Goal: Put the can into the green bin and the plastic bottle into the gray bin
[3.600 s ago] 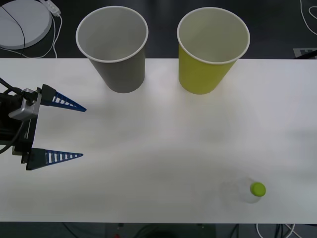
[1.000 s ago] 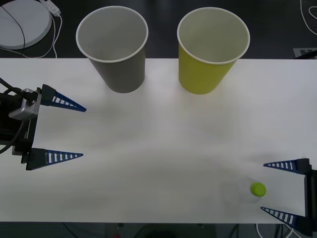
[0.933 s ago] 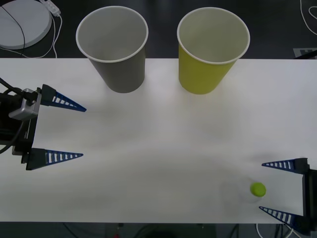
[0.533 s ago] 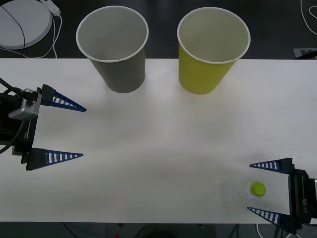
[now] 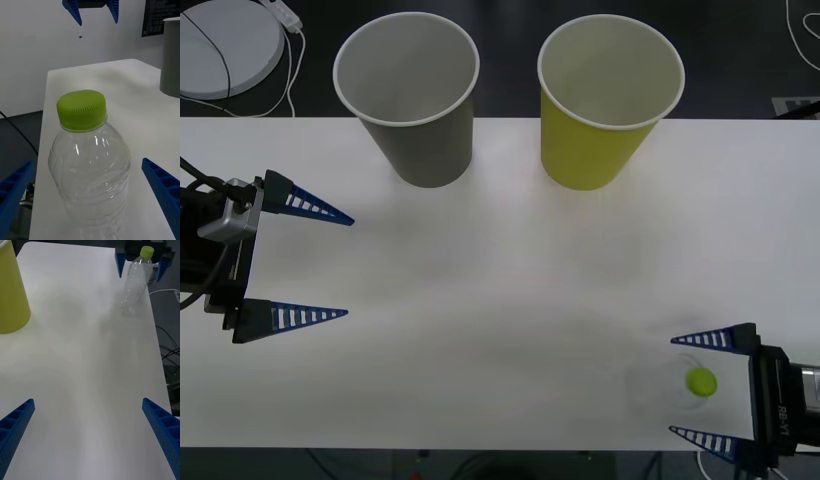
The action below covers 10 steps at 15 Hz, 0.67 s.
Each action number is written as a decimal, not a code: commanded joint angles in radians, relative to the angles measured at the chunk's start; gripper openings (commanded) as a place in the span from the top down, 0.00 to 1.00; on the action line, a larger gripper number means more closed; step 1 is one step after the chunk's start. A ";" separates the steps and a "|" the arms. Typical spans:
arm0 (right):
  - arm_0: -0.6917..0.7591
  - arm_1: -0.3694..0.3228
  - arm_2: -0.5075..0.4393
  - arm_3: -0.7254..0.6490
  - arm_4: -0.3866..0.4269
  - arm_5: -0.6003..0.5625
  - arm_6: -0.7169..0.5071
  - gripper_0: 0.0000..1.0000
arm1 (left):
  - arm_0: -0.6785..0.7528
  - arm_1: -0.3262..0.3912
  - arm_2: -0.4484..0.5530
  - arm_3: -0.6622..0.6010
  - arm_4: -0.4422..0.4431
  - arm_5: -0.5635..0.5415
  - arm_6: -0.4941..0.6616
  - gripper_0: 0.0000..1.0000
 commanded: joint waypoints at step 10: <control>-0.031 0.024 0.033 0.000 -0.005 0.018 -0.003 0.00 | 0.000 0.000 0.000 0.000 0.000 0.000 0.000 0.00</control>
